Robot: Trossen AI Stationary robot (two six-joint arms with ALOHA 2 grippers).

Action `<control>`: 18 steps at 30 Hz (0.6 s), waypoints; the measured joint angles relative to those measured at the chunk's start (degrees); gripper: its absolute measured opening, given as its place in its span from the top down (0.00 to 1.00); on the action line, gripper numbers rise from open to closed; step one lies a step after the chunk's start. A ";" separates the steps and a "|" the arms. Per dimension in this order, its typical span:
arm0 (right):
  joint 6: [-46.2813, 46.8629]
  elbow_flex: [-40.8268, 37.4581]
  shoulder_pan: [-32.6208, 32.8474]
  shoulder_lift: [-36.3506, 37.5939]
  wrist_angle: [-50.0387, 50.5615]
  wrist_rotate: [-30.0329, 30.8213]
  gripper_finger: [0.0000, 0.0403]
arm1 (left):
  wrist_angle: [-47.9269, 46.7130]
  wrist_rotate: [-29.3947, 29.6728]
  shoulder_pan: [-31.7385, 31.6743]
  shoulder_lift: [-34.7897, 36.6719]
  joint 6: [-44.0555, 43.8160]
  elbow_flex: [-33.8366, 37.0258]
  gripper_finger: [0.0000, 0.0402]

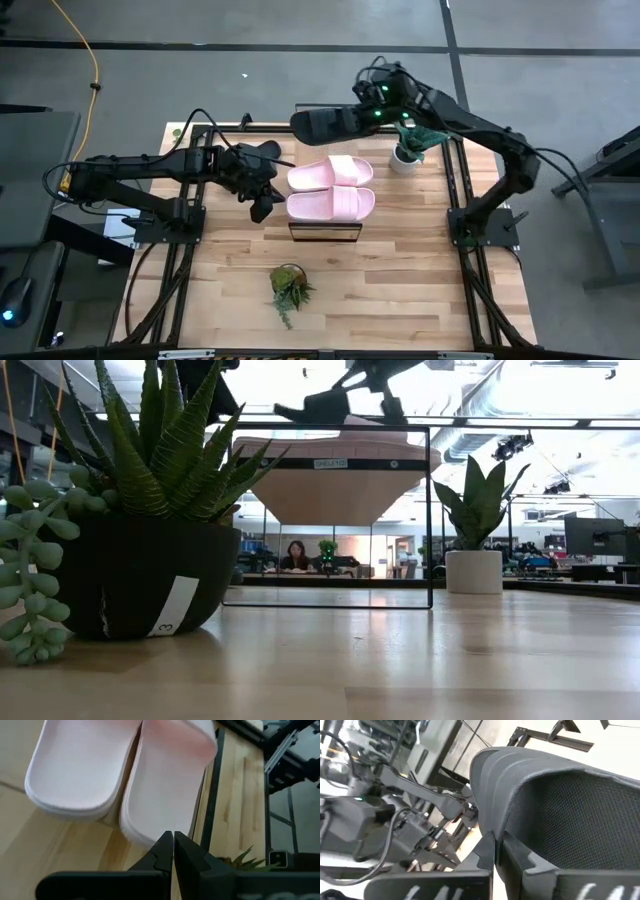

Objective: Pick and place slides into the shelf
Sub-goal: Put the bottom black slide on the shelf

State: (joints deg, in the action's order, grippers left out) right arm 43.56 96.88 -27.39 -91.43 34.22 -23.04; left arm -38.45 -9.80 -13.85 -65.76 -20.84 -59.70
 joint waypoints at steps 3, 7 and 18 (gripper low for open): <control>-2.33 2.71 -0.51 -3.18 1.24 -0.89 1.00 | -2.04 0.00 0.00 0.01 0.22 0.00 0.99; -2.34 3.13 -2.08 -5.64 2.86 -1.14 1.00 | -5.10 0.03 0.00 1.20 0.26 -0.02 0.99; -0.18 2.18 -5.41 -6.75 -1.12 -1.97 1.00 | -6.26 5.48 0.00 8.60 1.19 -0.02 0.99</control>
State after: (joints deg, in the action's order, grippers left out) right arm 43.38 99.06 -32.79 -98.18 33.10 -25.01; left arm -44.71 -4.33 -13.85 -57.15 -19.65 -59.72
